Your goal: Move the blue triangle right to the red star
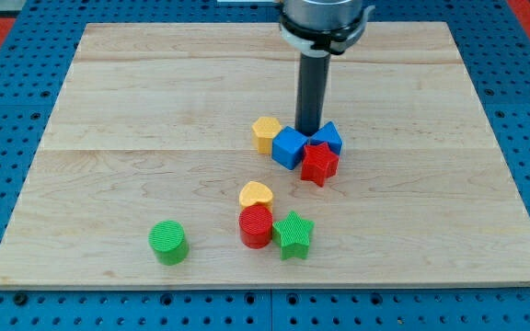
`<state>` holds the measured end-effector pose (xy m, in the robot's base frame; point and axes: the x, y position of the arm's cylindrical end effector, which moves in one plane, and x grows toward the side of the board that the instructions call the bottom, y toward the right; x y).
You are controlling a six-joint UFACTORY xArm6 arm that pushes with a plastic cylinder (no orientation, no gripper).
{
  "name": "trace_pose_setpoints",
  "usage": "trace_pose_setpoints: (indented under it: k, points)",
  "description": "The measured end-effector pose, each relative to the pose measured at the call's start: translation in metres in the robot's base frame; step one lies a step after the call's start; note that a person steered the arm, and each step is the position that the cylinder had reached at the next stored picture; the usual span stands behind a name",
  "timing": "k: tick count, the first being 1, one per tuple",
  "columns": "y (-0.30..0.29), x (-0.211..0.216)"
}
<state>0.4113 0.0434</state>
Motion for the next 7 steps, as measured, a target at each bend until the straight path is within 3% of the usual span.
trace_pose_setpoints:
  k: [1,3,5,6,7]
  points:
    - [0.014,0.005]
    - [0.111,0.035]
    - [0.112,0.074]
    - [0.132,0.067]
    - [0.126,0.026]
